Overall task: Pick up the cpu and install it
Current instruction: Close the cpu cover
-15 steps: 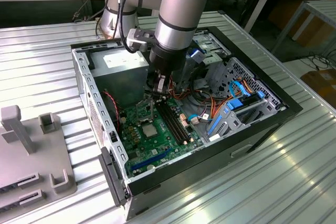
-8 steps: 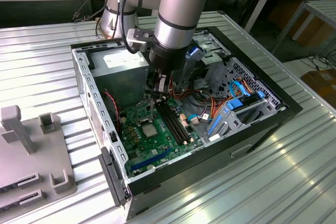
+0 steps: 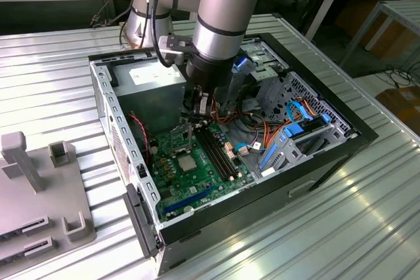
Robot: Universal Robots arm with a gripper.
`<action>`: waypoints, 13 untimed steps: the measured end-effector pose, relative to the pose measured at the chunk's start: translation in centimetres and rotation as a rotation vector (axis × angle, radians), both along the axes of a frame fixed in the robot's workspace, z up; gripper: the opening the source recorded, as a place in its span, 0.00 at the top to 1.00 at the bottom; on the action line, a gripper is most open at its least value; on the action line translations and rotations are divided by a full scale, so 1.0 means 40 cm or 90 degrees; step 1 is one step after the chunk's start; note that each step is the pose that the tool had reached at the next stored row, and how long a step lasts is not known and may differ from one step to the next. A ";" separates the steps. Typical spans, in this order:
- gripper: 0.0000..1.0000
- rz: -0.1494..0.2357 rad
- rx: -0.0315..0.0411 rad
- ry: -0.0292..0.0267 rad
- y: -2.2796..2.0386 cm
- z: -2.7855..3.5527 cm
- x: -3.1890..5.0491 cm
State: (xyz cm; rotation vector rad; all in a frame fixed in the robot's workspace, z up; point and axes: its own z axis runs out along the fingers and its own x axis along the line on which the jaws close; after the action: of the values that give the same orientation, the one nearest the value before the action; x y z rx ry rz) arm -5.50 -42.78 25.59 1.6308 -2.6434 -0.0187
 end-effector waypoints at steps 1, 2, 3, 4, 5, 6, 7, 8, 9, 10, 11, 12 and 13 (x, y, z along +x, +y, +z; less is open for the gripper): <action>0.89 0.004 -0.0001 0.0001 0.000 0.001 0.000; 0.89 0.006 0.0000 0.0000 0.000 0.001 -0.001; 0.89 0.009 0.0000 0.0000 0.000 0.001 -0.001; 0.89 0.011 0.0000 0.0000 0.000 0.001 -0.001; 0.89 0.014 0.0000 0.0000 0.000 0.002 -0.002; 0.89 0.018 -0.0001 0.0001 0.000 0.002 -0.002; 0.89 0.019 -0.0002 0.0001 -0.001 0.002 -0.003; 0.89 0.021 -0.0002 0.0001 -0.001 0.002 -0.003; 0.89 0.022 -0.0001 0.0001 -0.001 0.002 -0.003; 0.89 0.023 0.0000 0.0000 -0.001 0.002 -0.003; 0.89 0.023 0.0000 0.0000 -0.001 0.002 -0.003; 0.89 0.023 0.0000 0.0000 -0.001 0.003 -0.003; 0.89 0.023 -0.0001 0.0001 -0.001 0.004 -0.003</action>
State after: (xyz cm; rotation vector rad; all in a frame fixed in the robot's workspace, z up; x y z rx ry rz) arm -5.61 -42.81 25.73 1.6789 -2.6127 -0.0176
